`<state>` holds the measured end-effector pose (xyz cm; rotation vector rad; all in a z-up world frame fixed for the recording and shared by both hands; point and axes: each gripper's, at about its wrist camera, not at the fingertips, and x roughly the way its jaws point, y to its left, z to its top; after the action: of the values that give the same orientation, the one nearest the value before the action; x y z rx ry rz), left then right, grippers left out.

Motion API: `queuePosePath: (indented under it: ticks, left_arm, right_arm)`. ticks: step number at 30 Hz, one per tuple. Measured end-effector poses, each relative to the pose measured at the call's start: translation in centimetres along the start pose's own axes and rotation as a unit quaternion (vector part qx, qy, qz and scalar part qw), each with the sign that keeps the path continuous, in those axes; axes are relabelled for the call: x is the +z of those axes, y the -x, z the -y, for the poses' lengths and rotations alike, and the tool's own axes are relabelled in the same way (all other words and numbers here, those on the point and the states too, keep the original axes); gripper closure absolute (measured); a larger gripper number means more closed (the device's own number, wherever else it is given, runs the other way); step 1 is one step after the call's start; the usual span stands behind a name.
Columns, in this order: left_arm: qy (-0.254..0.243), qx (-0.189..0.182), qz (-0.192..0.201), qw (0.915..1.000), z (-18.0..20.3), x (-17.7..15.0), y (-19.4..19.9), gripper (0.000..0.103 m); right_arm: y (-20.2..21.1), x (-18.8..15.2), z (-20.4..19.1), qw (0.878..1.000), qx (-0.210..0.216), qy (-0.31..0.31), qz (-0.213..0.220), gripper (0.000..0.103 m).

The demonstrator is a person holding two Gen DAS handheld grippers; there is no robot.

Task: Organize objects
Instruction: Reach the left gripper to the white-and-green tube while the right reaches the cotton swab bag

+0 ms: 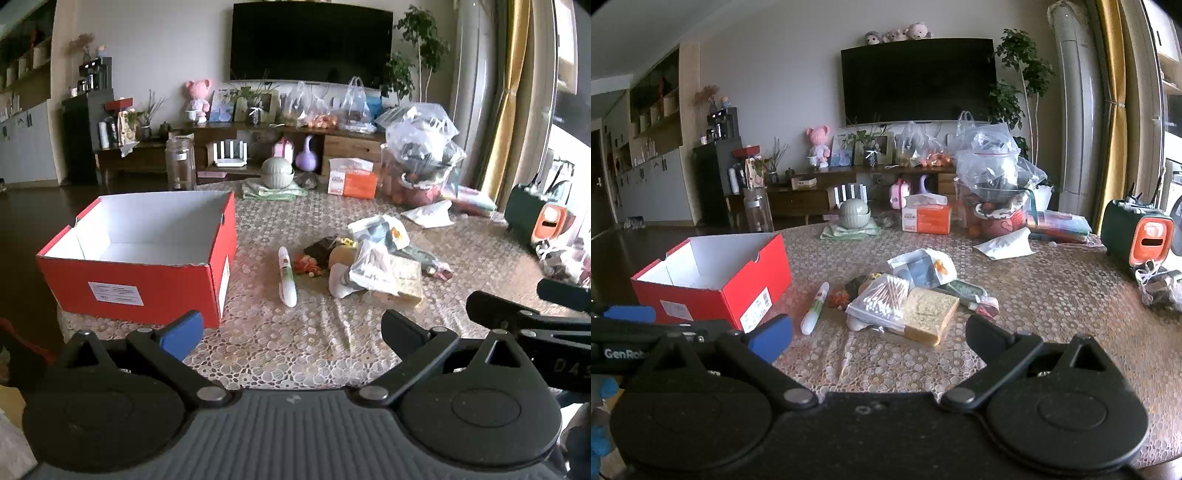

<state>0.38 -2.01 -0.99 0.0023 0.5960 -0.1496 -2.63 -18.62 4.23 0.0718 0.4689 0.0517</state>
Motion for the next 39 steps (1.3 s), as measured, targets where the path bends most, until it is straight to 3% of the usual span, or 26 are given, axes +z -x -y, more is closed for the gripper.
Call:
queuePosePath:
  ticks: [14,27,39]
  left_arm:
    - [-0.016,-0.009,-0.025,0.9995,0.4,1.4,-3.5,0.000]
    - [-0.042,0.022,-0.037,0.9982,2.3,2.0,-12.2,0.000]
    - [0.000,0.034,-0.068,0.9971,2.1,3.0,-19.6,0.002]
  right_arm:
    - [-3.3,1.2,1.1,1.000,-0.004,0.006,-0.022,0.004]
    - [-11.5,4.0,4.6,0.997,-0.025,-0.025,-0.070,0.010]
    - [-18.0,4.9,3.7,0.994,-0.016,-0.015,-0.103,0.014]
